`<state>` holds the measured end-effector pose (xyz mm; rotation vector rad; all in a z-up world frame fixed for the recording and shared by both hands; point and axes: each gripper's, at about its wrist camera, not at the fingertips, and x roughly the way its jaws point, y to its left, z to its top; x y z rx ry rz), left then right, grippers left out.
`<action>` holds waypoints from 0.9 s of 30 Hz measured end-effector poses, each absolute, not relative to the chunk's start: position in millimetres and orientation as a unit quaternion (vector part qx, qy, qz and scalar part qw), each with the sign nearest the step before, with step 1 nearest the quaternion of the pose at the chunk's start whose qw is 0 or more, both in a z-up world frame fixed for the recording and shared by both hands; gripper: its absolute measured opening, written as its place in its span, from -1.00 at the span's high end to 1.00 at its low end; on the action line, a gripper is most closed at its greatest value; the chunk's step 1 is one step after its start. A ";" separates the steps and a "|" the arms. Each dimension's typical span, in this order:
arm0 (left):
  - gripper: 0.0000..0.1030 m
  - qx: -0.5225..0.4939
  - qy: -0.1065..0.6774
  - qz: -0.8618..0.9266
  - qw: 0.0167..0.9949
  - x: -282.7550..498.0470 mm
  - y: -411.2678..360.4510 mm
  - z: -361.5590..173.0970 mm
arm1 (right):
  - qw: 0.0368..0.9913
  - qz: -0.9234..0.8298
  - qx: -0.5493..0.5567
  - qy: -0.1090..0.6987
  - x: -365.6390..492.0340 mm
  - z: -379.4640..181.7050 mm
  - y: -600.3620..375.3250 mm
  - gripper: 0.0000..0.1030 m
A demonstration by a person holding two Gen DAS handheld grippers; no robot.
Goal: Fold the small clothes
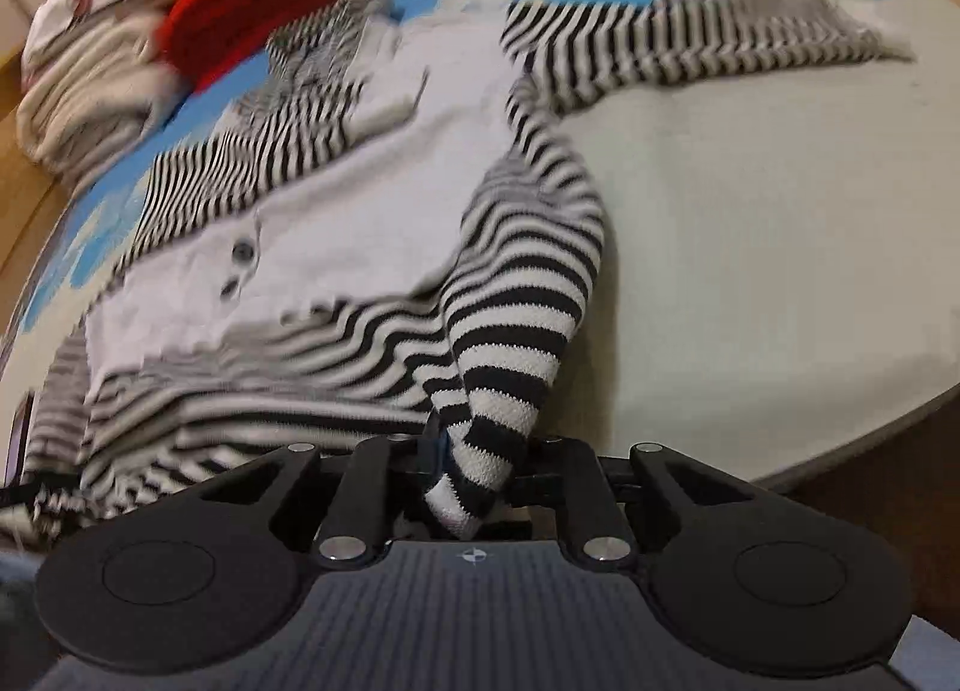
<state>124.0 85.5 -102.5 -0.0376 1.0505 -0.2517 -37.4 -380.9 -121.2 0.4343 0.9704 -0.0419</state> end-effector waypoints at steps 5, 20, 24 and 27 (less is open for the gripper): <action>-0.77 -0.023 0.444 -0.090 0.891 137.2 92.4 -71.8 | 0.875 -0.030 0.260 0.408 -32.0 -97.6 -399.6 -0.28; -0.87 -0.095 0.396 -0.028 0.913 294.9 54.1 -73.0 | 0.764 -0.409 0.460 0.195 81.9 -125.0 -688.7 -0.53; -0.87 -0.122 0.401 0.009 0.908 329.8 64.9 -81.7 | 0.803 -0.410 0.385 0.198 122.4 -127.8 -690.1 0.74; -0.87 -0.116 0.400 0.047 0.908 345.8 73.5 -86.0 | 0.807 -0.434 0.353 0.189 137.6 -113.5 -681.9 0.81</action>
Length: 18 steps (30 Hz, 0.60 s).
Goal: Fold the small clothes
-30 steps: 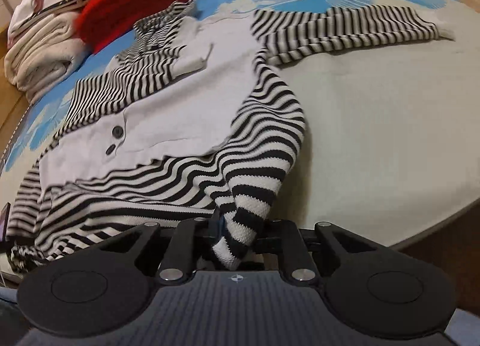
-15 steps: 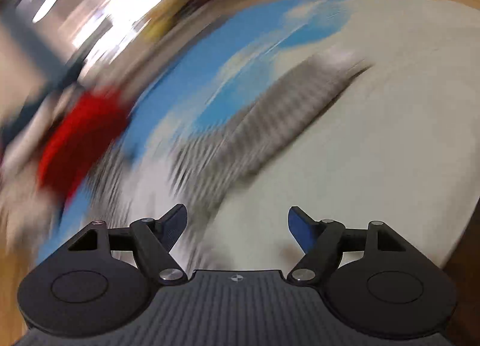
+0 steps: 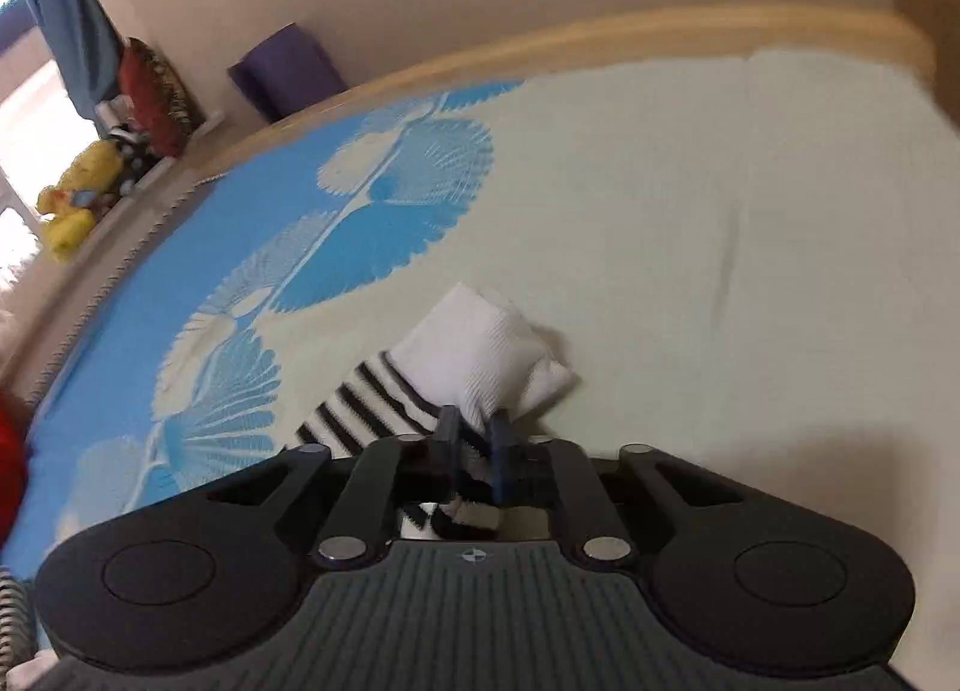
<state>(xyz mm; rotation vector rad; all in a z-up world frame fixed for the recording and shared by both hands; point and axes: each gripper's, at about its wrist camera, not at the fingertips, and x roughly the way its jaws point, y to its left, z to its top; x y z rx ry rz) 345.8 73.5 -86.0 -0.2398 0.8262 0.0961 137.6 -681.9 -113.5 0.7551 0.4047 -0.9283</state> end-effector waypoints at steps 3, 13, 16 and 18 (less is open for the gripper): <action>-0.87 -0.104 0.417 0.081 0.899 352.9 81.4 -91.5 | 0.850 -0.418 0.269 0.174 155.8 -76.6 -658.3 0.81; -0.87 -0.168 0.387 0.074 0.904 342.1 94.6 -67.7 | 0.994 -0.020 -0.018 0.103 247.5 20.8 -306.8 0.72; -0.87 -0.191 0.394 0.065 0.896 342.2 97.5 -66.5 | 0.963 0.127 -0.066 0.227 256.6 -27.5 -207.6 -0.40; -0.87 -0.201 0.398 0.064 0.893 341.1 100.1 -66.1 | 0.941 0.155 -0.116 0.278 239.2 -61.0 -174.2 -0.42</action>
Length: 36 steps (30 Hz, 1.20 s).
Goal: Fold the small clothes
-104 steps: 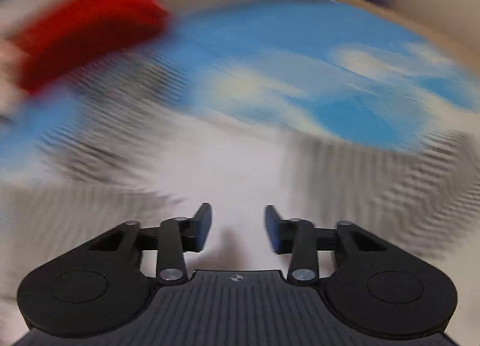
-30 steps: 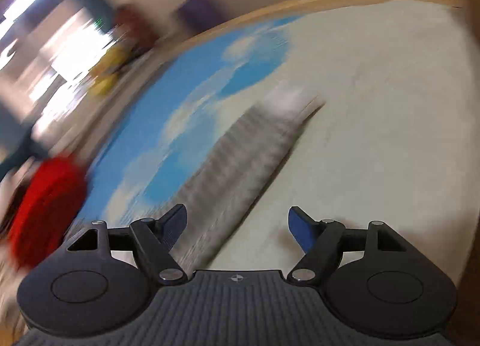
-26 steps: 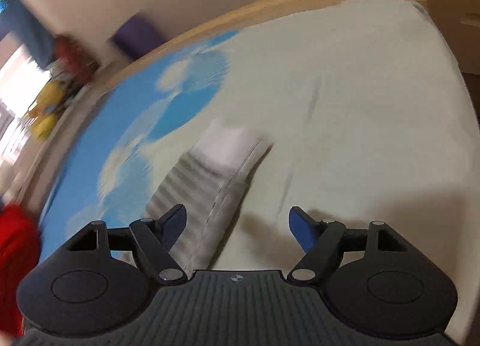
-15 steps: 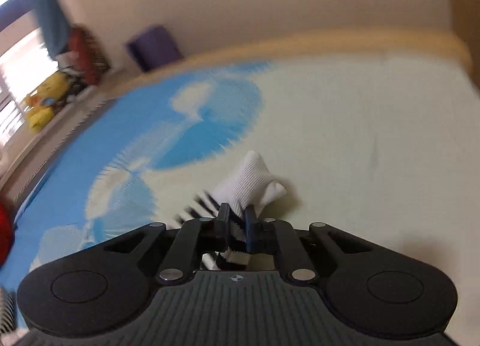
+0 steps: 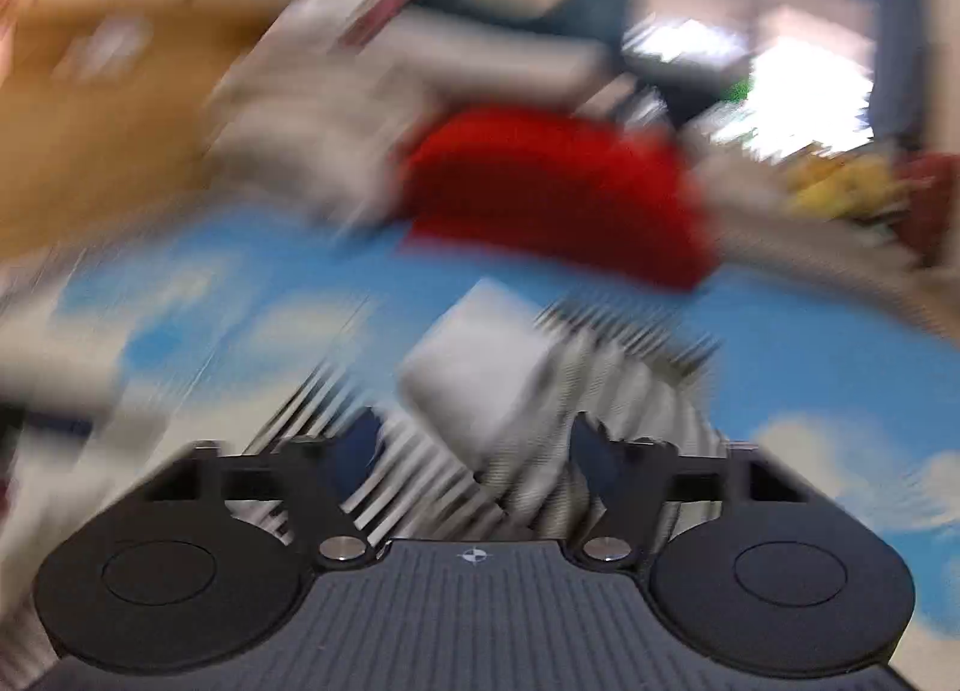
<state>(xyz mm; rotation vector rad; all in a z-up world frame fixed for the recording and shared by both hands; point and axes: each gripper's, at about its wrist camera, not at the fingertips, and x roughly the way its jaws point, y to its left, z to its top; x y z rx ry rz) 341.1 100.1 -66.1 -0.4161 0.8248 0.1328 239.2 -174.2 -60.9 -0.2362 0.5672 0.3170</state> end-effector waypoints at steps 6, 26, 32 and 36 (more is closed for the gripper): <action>-0.87 -0.172 0.390 0.038 0.904 332.4 86.3 -57.6 | 0.942 0.062 -0.089 0.317 163.6 -56.6 -224.5 -0.58; -0.99 0.037 0.360 -0.019 0.932 289.5 -18.4 -66.2 | 0.942 -0.098 0.014 0.320 147.8 -92.4 -290.0 -0.64; -0.99 0.033 0.367 -0.024 0.929 291.7 -19.3 -68.2 | 0.942 -0.086 0.000 0.324 147.3 -93.0 -281.7 -0.64; -0.99 0.039 0.369 -0.025 0.928 290.7 -21.3 -70.3 | 0.941 -0.082 0.002 0.327 147.6 -93.8 -279.3 -0.64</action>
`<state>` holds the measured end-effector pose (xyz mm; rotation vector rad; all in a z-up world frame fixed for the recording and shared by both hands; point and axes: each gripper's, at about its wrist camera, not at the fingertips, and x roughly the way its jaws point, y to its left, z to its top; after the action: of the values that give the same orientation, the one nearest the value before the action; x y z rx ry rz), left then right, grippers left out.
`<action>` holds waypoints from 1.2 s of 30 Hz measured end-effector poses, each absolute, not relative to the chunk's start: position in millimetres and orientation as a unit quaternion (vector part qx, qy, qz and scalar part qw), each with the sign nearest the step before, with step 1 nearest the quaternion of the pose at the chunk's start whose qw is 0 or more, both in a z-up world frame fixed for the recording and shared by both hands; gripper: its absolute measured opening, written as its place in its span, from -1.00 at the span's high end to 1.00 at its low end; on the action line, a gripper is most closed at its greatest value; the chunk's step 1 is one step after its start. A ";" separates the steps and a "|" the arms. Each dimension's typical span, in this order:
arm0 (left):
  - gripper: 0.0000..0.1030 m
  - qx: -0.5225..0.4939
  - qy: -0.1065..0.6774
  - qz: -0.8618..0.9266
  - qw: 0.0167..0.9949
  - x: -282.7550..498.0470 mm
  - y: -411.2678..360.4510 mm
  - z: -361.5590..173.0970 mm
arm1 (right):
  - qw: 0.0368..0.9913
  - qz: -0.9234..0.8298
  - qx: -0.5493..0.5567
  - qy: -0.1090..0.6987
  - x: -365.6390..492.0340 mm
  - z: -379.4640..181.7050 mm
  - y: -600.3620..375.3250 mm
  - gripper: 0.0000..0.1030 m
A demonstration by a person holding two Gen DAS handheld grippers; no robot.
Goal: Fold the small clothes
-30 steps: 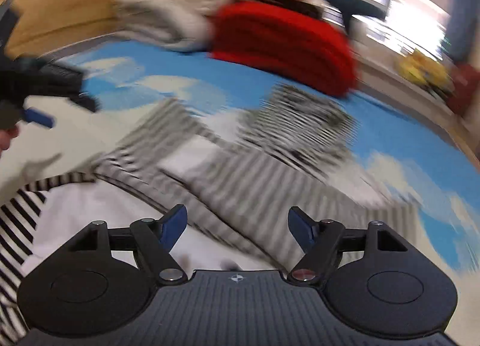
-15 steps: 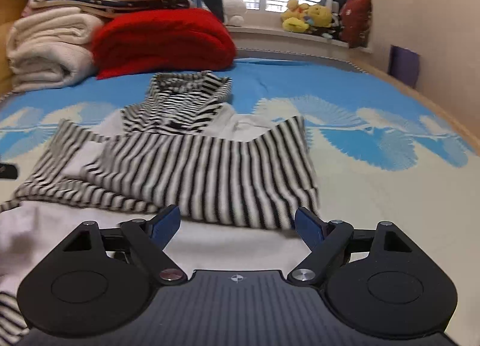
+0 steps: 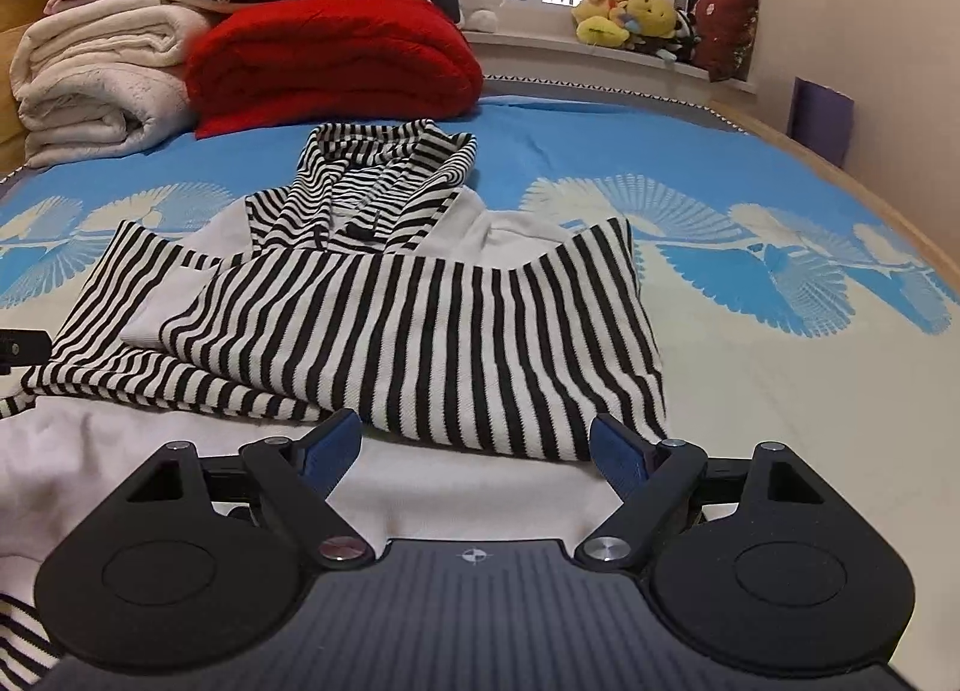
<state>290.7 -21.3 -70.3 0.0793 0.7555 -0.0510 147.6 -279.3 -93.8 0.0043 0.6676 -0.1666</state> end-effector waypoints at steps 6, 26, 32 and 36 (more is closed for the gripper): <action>-0.99 0.041 0.372 -0.025 0.927 290.3 -22.1 -72.3 | 0.939 -0.087 0.014 0.332 148.5 -95.2 -281.2 -0.64; -0.99 0.050 0.376 -0.029 0.925 291.1 -25.0 -74.3 | 0.934 -0.083 0.036 0.345 149.8 -96.5 -284.6 -0.64; -0.99 0.038 0.361 -0.025 0.932 298.0 -8.9 -57.8 | 0.945 -0.053 0.067 0.314 147.0 -75.6 -293.4 -0.65; -0.99 0.043 0.348 0.010 0.936 312.2 21.6 -46.4 | 0.948 -0.017 0.095 0.304 166.8 -44.6 -308.7 -0.67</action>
<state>312.2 21.6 -46.4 0.0882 0.7121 0.0195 166.8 -308.7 -44.6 0.1933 0.6191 -0.0351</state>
